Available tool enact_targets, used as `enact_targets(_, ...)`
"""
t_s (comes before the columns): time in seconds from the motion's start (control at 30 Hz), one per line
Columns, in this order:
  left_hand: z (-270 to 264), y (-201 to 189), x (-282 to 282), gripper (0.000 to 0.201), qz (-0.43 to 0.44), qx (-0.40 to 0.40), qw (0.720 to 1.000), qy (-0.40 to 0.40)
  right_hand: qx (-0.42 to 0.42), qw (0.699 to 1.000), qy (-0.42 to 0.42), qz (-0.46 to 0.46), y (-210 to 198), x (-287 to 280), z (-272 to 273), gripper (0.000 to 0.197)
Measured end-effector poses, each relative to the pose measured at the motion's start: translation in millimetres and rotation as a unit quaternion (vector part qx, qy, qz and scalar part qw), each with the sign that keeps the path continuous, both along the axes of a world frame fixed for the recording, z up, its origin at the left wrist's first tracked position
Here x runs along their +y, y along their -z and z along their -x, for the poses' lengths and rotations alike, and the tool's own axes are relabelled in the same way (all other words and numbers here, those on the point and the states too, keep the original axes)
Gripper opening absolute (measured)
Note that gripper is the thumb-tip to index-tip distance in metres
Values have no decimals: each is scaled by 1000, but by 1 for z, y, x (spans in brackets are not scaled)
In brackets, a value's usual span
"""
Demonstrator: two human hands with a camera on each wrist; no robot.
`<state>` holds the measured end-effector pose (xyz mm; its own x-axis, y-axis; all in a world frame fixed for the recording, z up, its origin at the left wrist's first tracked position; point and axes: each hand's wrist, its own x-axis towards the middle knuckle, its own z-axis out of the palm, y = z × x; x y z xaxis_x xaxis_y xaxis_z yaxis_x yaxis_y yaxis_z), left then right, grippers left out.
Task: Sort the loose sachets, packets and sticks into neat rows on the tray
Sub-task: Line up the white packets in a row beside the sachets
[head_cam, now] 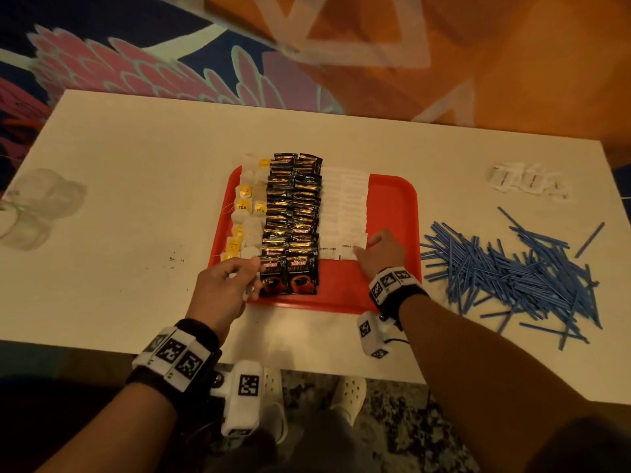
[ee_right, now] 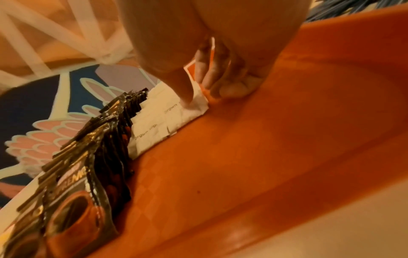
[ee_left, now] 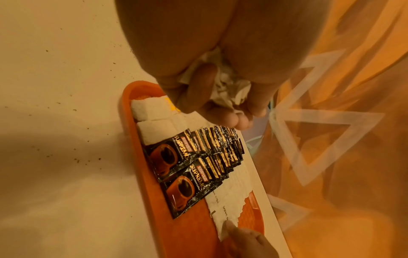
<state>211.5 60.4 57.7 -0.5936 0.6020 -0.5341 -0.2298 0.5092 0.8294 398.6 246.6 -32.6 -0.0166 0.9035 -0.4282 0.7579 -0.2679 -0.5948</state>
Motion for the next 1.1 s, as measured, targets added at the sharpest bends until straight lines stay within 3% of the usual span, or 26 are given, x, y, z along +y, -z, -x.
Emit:
enact_targets(0.2, -1, 1, -1, 25, 4, -15, 1000, -5, -30, 984, -160, -70, 6, -6, 14, 12)
enact_targets(0.47, -2, -1, -8, 28, 5, -43, 999, 4, -59, 982, -167, -70, 8, -10, 13, 34)
enact_targets(0.7, -22, -18, 19, 45, -2, -148, 989, 4, 71, 989, -105, -74, -49, -26, -3, 19)
enact_targets(0.87, -44, -35, 43, 57, -25, -201, 979, 34, 211, 969, -119, -38, -102, -65, -8, 12)
enact_targets(1.1, -70, -65, 57, 69, -1, -112, 982, 151, 259, 959, -118, -22, -148, -95, -21, 20)
